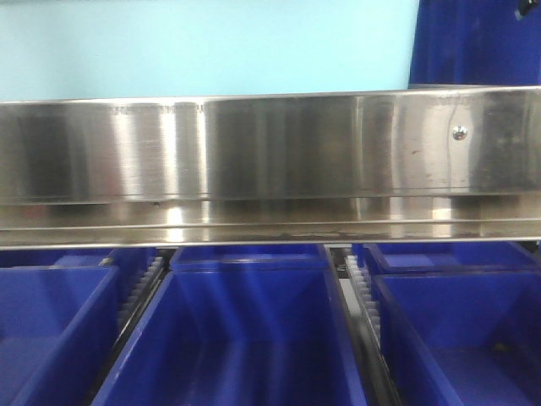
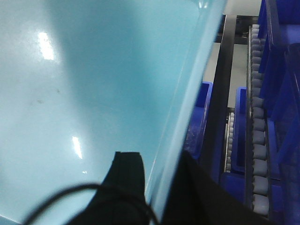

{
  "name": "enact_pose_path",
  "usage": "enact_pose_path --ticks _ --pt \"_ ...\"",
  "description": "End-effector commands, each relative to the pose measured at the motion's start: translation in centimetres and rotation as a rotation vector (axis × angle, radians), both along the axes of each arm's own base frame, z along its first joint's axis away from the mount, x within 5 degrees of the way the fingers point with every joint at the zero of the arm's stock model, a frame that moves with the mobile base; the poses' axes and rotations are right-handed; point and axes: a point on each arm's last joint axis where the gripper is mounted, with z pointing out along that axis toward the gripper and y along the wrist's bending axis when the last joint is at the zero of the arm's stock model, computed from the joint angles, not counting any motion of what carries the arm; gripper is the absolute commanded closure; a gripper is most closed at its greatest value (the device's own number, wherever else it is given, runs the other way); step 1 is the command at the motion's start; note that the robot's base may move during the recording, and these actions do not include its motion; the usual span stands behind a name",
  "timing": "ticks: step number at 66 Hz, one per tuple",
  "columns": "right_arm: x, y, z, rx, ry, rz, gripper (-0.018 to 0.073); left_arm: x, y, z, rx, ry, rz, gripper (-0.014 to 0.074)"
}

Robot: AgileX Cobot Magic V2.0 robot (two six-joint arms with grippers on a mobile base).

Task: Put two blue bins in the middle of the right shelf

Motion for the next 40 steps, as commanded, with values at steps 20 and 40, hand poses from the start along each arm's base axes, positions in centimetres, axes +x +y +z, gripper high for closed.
enact_pose_path --ticks 20,40 --pt "-0.90 0.83 1.23 0.069 -0.056 0.066 0.0713 -0.62 -0.73 1.01 -0.096 -0.046 -0.057 0.0707" --pt "-0.90 0.83 1.23 0.069 -0.056 0.066 0.0713 -0.62 -0.73 1.01 -0.096 -0.046 -0.057 0.0707"
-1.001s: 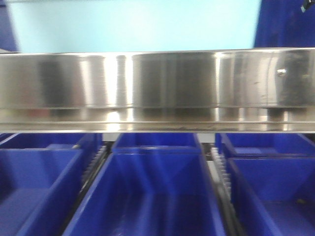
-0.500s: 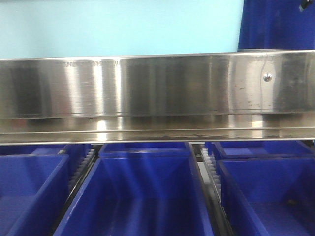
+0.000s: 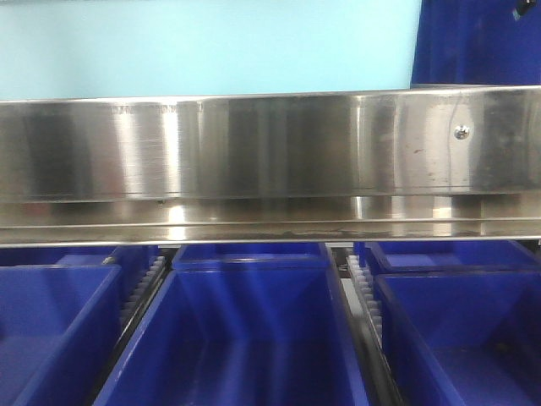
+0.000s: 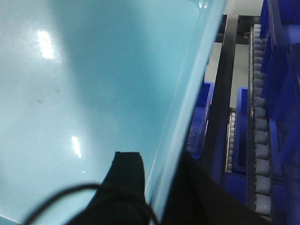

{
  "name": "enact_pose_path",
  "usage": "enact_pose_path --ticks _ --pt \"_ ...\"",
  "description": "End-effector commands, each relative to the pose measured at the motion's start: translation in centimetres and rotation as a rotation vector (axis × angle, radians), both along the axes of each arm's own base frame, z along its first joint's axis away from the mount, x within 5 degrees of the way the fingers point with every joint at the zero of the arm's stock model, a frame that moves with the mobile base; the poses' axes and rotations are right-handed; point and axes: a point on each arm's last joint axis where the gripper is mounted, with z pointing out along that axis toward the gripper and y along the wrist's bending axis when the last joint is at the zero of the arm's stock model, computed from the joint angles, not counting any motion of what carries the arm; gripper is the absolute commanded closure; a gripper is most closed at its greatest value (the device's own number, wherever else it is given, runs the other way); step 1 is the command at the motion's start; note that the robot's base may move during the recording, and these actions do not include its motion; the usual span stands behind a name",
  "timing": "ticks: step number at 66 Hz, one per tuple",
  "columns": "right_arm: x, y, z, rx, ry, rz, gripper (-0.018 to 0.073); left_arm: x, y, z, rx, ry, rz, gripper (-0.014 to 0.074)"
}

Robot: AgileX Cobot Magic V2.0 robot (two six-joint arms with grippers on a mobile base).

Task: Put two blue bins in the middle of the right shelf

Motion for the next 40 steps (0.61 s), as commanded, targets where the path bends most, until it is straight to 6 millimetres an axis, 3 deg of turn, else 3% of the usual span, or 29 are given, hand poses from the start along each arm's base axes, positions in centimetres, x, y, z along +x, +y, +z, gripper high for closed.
enact_pose_path --ticks 1,40 --pt "-0.90 0.83 1.23 0.069 -0.056 0.066 0.0713 -0.62 -0.73 1.01 -0.096 -0.046 -0.057 0.0707" --pt "-0.90 0.83 1.23 0.069 -0.056 0.066 0.0713 -0.62 -0.73 1.01 -0.096 -0.046 -0.057 0.0707"
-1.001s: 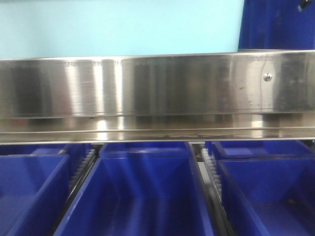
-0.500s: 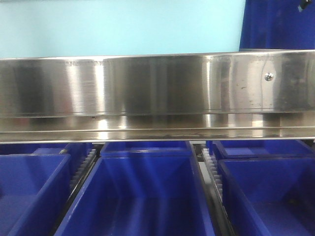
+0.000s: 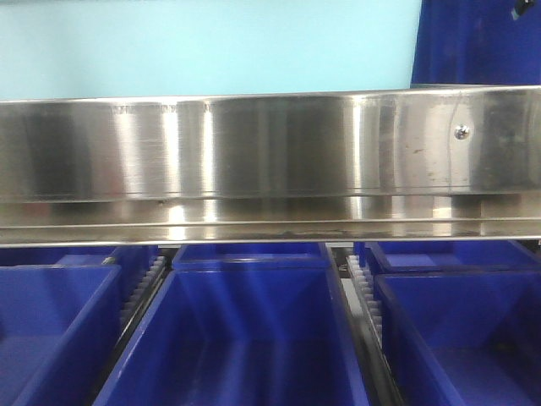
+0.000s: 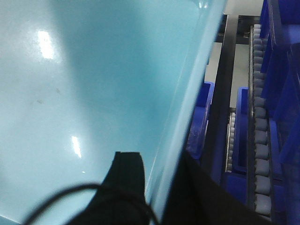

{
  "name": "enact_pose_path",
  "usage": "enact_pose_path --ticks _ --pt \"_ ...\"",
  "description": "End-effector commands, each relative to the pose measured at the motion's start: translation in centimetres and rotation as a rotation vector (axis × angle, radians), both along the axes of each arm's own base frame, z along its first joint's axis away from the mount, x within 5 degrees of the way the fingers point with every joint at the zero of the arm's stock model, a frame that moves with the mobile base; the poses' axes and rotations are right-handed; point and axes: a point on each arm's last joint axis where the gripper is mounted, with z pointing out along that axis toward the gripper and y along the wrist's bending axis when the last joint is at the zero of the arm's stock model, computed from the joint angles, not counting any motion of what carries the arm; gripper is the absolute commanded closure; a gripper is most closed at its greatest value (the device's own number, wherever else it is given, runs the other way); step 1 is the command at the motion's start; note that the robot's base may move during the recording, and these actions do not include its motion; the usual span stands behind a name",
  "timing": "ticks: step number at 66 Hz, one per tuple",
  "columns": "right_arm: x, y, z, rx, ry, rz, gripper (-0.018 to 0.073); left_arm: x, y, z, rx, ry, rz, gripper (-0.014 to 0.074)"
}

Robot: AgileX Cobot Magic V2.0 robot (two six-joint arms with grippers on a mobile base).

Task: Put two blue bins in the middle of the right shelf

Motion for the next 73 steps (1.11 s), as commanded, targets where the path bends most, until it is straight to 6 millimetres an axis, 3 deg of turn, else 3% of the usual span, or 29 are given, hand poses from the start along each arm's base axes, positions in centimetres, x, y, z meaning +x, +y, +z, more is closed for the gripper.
enact_pose_path --ticks 1,20,36,51,73 --pt "-0.9 0.8 1.2 0.069 -0.056 0.066 0.0713 -0.6 -0.7 1.0 -0.096 -0.046 -0.057 0.0707" --pt "-0.9 0.8 1.3 0.074 -0.062 0.067 0.0713 -0.6 -0.8 1.0 -0.100 -0.041 -0.061 0.0707" --pt "-1.0 0.9 0.9 0.059 -0.026 0.073 0.0713 -1.3 -0.7 -1.7 -0.010 0.245 -0.060 0.0707" --pt "0.7 1.8 -1.3 0.022 0.067 0.081 0.0713 -0.8 -0.3 -4.7 0.132 0.476 0.002 0.0707" --pt "2.8 3.2 -4.6 0.014 0.197 0.113 0.0713 1.5 -0.5 -7.6 0.225 0.541 0.062 0.0707"
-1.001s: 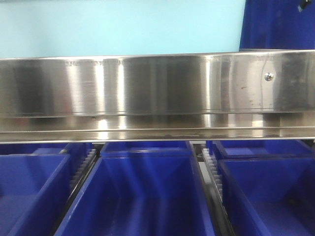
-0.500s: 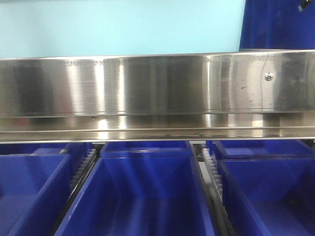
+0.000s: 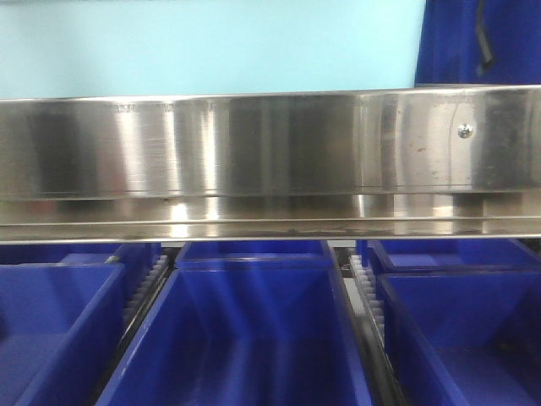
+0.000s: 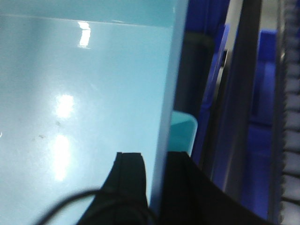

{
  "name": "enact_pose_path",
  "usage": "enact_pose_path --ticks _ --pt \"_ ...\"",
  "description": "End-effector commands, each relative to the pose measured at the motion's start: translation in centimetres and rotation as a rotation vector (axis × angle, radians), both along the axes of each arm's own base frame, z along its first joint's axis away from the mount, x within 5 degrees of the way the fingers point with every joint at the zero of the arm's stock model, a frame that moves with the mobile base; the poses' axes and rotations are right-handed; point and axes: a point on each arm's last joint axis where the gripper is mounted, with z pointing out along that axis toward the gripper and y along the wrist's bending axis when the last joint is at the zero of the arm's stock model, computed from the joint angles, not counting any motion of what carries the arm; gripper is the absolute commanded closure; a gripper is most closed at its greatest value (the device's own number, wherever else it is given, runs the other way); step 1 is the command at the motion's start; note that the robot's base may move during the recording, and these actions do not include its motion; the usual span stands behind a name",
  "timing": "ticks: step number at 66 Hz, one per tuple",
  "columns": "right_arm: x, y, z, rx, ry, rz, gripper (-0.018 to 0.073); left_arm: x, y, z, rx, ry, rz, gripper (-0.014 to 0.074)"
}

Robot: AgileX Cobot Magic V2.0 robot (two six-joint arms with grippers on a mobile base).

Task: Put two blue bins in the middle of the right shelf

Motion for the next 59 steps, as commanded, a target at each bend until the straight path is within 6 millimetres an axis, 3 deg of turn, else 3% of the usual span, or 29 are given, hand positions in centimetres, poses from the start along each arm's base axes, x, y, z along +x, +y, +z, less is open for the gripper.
enact_pose_path --ticks 1,36,44,52,59 --pt "-0.6 1.0 0.8 0.085 -0.023 0.060 0.0713 0.1 -0.9 -0.3 -0.029 -0.001 -0.042 0.0707" --pt "-1.4 0.7 1.1 0.065 0.015 0.069 0.0692 0.1 -1.2 -0.6 -0.049 0.021 -0.055 0.0707" --pt "-1.4 0.7 1.1 0.065 0.015 0.069 0.0559 0.1 -1.3 -0.9 -0.053 0.032 -0.058 0.0707" --pt "-1.4 0.7 1.1 0.065 0.015 0.069 0.0335 0.2 -1.3 -1.2 -0.045 0.043 -0.058 0.0701" --pt "-1.4 0.6 1.0 0.055 0.011 0.064 0.0160 0.2 -1.3 -1.3 -0.043 0.044 -0.058 0.0611"
